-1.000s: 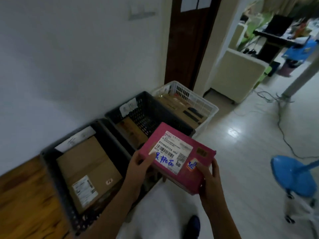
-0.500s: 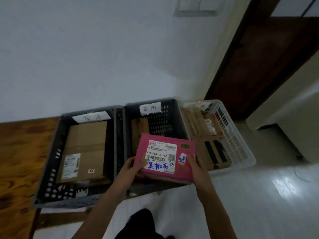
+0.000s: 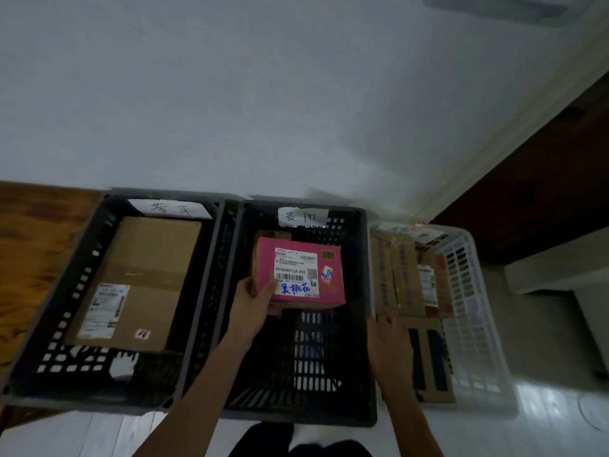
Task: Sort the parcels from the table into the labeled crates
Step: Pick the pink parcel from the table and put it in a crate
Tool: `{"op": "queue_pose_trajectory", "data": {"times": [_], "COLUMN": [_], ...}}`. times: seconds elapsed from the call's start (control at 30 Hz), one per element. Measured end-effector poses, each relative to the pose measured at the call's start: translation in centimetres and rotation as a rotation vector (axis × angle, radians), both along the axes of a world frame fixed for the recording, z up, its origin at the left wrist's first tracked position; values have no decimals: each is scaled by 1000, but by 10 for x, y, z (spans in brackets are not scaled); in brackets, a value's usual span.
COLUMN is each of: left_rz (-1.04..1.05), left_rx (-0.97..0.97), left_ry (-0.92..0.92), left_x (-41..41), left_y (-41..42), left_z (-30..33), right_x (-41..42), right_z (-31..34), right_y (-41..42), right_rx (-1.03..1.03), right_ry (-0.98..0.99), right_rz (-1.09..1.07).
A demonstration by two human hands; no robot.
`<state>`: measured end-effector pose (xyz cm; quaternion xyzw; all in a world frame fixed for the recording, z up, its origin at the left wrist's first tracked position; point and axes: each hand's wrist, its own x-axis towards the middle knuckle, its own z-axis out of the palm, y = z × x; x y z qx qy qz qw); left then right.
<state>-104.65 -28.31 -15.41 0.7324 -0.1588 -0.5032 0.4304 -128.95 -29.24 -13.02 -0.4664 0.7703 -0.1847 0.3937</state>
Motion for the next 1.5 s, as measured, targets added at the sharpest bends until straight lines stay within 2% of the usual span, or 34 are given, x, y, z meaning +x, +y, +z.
{"op": "queue_pose_trajectory", "data": {"times": [0.2,0.47,0.77,0.97,1.17,1.23,1.33,1.37,1.5], "left_rz": [-1,-59,-58,-64,-307,-443,-758,-832,-1011], "left_rx": [78,173,213,222,228,260,200,193,257], "left_ry": [-80,-210,-308,-355,-375,-527,-922,-995,-1029], "left_x": [-2,-22,-57,-59,-41,-41,-40,-39,-27], "left_y": [-46,-98,-116,-122,-101,-98,-105,-111,-144], "left_z": [-35,-72,-93,-97,-106,-104,-101,-97,-93], "right_x": [-5,-11,-16,-14,-15,-13,-12,-13,-12], "right_z": [-38,-86,-101,-114,-122,-115,-119,-122,-123], "right_y": [-21,-18,-18,-15,-14,-17,-19,-19,-20], "right_rx": [118,89,-23,-129,-84,-38,6,7,-75], "right_ry": [95,177,219,292,335,316,322,326,307], "right_rz": [219,486,505,441,438,436,457,461,446]}}
